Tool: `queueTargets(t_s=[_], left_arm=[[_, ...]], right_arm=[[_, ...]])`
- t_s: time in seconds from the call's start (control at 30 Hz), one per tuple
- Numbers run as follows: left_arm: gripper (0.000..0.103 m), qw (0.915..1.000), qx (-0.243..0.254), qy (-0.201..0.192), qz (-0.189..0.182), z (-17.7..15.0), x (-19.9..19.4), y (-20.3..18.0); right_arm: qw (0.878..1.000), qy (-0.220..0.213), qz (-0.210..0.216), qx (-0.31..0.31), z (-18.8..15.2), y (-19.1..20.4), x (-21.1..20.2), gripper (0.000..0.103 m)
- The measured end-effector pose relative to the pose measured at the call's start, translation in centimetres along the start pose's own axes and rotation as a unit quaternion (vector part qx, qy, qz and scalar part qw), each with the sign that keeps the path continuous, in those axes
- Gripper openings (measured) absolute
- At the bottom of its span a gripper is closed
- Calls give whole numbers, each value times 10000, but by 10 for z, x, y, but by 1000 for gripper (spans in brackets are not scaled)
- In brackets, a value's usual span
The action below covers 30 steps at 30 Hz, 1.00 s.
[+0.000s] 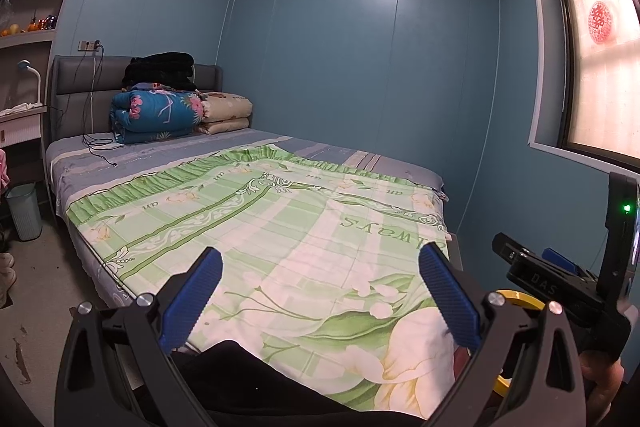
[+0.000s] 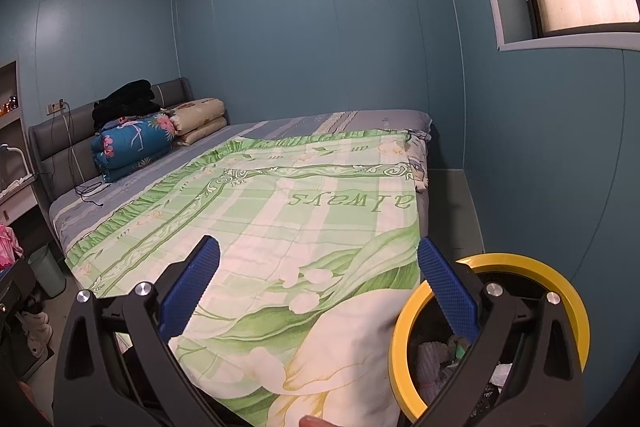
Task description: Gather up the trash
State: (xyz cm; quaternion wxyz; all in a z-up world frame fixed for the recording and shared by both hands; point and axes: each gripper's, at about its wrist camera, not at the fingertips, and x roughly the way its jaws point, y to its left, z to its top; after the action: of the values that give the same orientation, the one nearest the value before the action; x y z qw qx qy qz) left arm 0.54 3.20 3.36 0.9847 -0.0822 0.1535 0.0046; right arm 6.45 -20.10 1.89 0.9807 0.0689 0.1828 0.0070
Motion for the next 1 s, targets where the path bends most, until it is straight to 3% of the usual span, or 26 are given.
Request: queueTargets(t_s=[1.0], left_arm=[[95,9998,46,125,-141,-5,7,-4]], right_arm=[[9995,294,-65,109,-7,-6,12,95]])
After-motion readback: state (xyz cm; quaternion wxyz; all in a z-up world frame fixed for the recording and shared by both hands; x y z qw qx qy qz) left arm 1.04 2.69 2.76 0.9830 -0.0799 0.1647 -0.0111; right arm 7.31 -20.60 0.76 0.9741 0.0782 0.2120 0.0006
